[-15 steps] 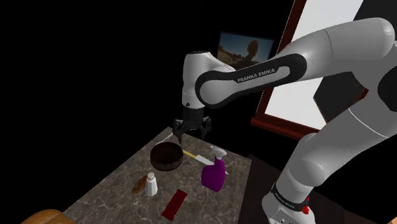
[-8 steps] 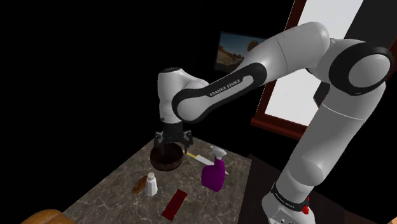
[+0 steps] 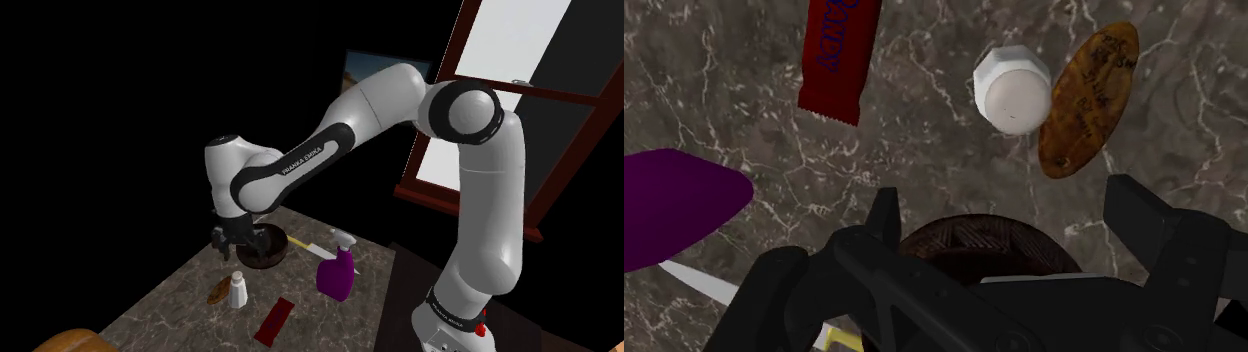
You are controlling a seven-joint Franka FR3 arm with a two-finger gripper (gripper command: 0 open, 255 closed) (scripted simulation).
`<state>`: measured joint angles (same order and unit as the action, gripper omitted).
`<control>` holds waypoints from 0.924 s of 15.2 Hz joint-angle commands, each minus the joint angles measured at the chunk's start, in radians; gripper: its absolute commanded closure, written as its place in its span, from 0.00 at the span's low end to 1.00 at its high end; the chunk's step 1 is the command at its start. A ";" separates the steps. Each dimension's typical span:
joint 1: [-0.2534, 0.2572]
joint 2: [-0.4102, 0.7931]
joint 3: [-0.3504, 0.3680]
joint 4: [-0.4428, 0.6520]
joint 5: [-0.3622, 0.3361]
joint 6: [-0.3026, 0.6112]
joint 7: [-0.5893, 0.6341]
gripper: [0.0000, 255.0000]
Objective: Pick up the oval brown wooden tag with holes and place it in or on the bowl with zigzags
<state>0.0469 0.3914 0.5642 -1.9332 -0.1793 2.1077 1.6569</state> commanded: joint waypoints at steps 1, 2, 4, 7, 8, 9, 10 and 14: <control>0.041 0.095 -0.029 0.090 -0.033 -0.017 0.078 0.00; 0.061 0.139 -0.044 0.134 -0.044 -0.025 0.109 0.00; 0.099 0.228 -0.074 0.227 -0.060 -0.044 0.165 0.00; 0.127 0.301 -0.098 0.297 -0.069 -0.051 0.204 0.00; 0.128 0.306 -0.100 0.291 -0.072 -0.040 0.206 0.00; 0.129 0.311 -0.102 0.286 -0.075 -0.029 0.207 0.00; 0.130 0.317 -0.104 0.280 -0.078 -0.019 0.209 0.00; 0.135 0.338 -0.112 0.263 -0.088 0.019 0.216 0.00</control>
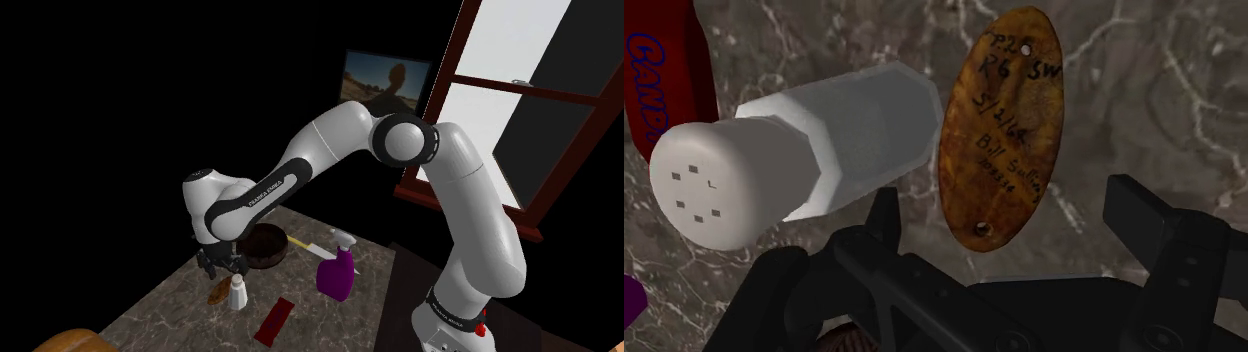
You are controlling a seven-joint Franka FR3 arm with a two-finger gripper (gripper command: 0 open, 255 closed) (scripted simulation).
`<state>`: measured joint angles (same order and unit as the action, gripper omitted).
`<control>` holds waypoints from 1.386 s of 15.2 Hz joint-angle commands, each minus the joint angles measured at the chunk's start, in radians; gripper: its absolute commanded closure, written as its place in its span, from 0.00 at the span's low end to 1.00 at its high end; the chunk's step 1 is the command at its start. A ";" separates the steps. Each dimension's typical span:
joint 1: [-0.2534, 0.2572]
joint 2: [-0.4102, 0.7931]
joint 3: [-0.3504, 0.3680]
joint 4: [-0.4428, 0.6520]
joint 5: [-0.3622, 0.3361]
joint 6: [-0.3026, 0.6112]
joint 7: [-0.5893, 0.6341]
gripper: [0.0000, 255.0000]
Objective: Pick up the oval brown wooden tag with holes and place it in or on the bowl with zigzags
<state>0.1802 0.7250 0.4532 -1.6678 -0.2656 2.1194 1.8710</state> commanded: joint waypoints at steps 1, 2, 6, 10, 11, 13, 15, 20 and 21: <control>0.001 0.005 -0.001 -0.003 -0.002 0.007 0.002 0.00; 0.001 0.005 -0.001 -0.003 -0.002 0.007 0.002 0.00; 0.001 0.005 -0.001 -0.002 -0.002 0.007 0.002 0.00; 0.001 0.005 -0.001 -0.002 -0.002 0.007 0.001 1.00; 0.001 0.005 -0.001 -0.002 -0.002 0.007 0.001 1.00; 0.001 0.005 -0.001 -0.002 -0.002 0.007 0.002 1.00; 0.001 0.005 -0.001 -0.003 -0.002 0.007 0.001 1.00; -0.005 -0.022 0.008 -0.004 0.008 -0.018 -0.002 1.00; -0.007 -0.031 0.011 -0.004 0.012 -0.026 -0.004 1.00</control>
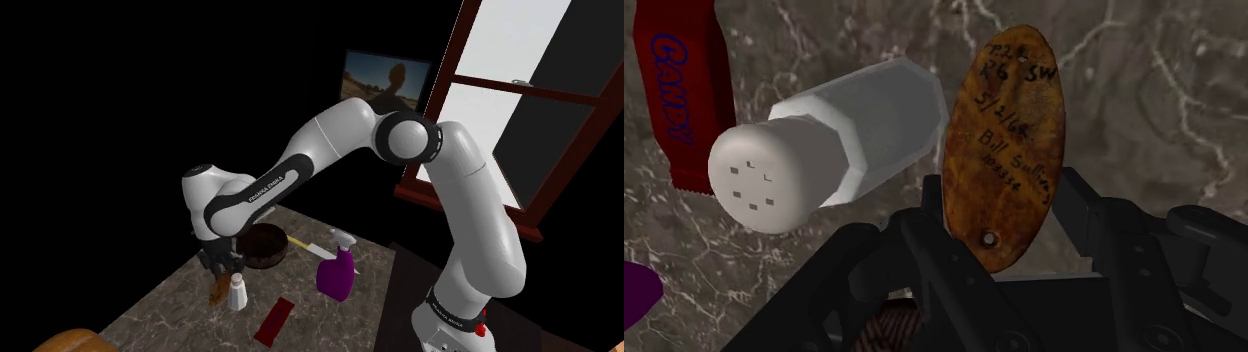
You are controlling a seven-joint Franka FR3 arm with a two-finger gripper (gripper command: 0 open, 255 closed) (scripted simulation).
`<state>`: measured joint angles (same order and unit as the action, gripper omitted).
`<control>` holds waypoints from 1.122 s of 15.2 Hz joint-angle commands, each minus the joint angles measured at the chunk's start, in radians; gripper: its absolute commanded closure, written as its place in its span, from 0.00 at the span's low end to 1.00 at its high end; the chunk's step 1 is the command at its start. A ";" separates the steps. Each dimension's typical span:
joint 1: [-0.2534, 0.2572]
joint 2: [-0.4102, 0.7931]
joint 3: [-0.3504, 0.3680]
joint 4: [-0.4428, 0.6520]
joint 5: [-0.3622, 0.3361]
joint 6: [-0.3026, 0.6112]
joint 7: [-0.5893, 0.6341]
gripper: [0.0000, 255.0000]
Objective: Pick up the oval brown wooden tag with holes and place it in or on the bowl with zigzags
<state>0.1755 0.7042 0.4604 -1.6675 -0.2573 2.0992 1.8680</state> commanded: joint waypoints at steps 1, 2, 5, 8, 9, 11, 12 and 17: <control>-0.004 -0.019 0.006 -0.004 0.007 -0.015 -0.002 1.00; -0.006 -0.028 0.009 -0.003 0.011 -0.023 -0.003 1.00; -0.012 -0.052 0.017 0.000 0.021 -0.050 -0.007 1.00; -0.017 -0.076 0.025 0.005 0.032 -0.078 -0.011 1.00; -0.019 -0.084 0.028 0.007 0.035 -0.087 -0.012 1.00; -0.022 -0.099 0.032 0.012 0.042 -0.106 -0.015 1.00; -0.023 -0.106 0.035 0.015 0.045 -0.116 -0.016 1.00; -0.030 -0.140 0.046 0.033 0.061 -0.165 -0.022 1.00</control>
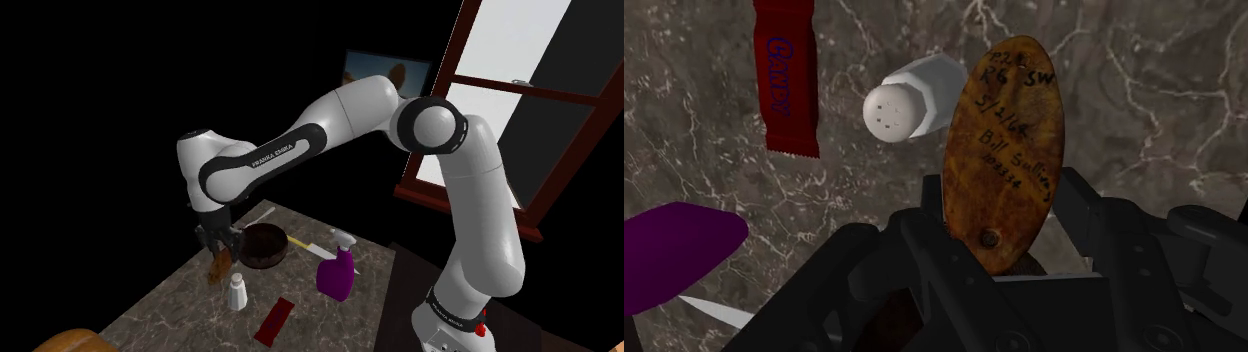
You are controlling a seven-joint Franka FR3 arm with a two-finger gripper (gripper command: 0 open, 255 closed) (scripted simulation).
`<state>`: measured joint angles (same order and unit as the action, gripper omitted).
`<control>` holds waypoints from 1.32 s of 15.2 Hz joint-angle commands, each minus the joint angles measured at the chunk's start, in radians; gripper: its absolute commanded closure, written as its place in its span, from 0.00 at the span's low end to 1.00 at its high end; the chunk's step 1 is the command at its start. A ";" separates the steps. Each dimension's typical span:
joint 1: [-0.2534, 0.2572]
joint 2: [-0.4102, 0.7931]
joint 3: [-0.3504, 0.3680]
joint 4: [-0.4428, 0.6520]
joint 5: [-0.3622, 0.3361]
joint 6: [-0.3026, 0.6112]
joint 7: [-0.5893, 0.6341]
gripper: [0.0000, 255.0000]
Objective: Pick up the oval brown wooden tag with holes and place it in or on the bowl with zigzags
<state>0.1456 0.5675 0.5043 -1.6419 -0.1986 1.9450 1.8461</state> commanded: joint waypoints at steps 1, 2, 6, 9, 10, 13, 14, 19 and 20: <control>-0.001 -0.010 0.004 0.012 0.005 -0.021 -0.002 1.00; -0.002 -0.016 0.005 0.016 0.008 -0.031 -0.003 1.00; -0.005 -0.040 0.013 0.037 0.020 -0.073 -0.007 1.00; -0.028 -0.066 0.013 0.024 0.029 -0.085 -0.030 1.00; -0.048 -0.083 0.011 0.003 0.034 -0.080 -0.051 1.00; -0.108 -0.130 0.001 -0.052 0.047 -0.069 -0.115 1.00; -0.127 -0.144 -0.003 -0.068 0.050 -0.067 -0.137 1.00; -0.215 -0.201 -0.030 -0.126 0.063 -0.060 -0.248 1.00; -0.231 -0.210 -0.036 -0.133 0.065 -0.060 -0.270 1.00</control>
<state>-0.0686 0.3682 0.4741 -1.7610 -0.1359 1.8805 1.5989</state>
